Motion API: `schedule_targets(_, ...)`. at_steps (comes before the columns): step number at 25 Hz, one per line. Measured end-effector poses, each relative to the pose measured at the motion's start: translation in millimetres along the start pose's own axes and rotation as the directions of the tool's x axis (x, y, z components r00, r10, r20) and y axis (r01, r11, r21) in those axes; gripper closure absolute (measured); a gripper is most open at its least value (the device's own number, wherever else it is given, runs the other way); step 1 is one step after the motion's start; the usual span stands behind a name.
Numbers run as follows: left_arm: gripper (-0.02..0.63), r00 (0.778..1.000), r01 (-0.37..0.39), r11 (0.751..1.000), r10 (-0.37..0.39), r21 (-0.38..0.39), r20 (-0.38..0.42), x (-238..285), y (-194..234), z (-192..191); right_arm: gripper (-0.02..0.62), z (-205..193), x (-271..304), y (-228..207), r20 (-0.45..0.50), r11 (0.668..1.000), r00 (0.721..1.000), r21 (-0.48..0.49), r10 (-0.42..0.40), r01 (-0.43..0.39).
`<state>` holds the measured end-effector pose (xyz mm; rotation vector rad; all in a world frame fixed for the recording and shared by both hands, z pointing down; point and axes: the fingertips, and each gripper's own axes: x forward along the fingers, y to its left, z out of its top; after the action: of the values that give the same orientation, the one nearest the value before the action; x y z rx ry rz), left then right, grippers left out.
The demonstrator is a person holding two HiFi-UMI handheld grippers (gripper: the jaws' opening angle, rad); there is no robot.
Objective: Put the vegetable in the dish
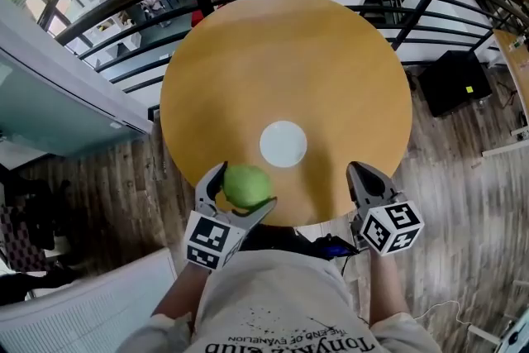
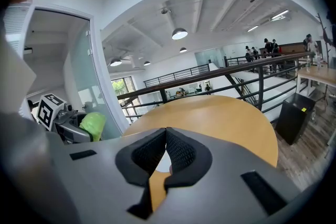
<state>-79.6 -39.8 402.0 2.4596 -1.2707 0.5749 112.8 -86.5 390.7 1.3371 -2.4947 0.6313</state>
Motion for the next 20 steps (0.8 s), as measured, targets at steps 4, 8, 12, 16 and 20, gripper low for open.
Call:
schedule_targets(4, 0.099, 1.0, 0.019, 0.999, -0.018, 0.032, -0.021, 8, 6, 0, 0.571, -1, 9, 1, -0.007, 1.0, 1.0, 0.002, -0.017, 0.017)
schedule_targets(8, 0.1, 0.998, 0.038, 0.998, -0.036, 0.054, -0.043, 19, 12, -2, 0.571, -3, 16, 0, -0.015, 1.0, 1.0, 0.003, -0.026, 0.026)
schedule_targets(12, 0.099, 0.995, 0.068, 0.995, -0.063, 0.077, -0.072, 35, 18, -1, 0.571, -4, 24, -3, -0.021, 0.999, 0.999, 0.015, -0.033, 0.033)
schedule_targets(16, 0.099, 0.991, 0.097, 0.991, -0.087, 0.091, -0.104, 52, 22, -4, 0.571, -7, 33, -2, -0.029, 0.999, 0.999, 0.022, -0.029, 0.03)
schedule_targets(20, 0.1, 0.986, 0.118, 0.986, -0.101, 0.118, -0.136, 73, 25, -12, 0.571, -16, 43, -6, -0.042, 0.999, 0.999, 0.027, -0.031, 0.032)
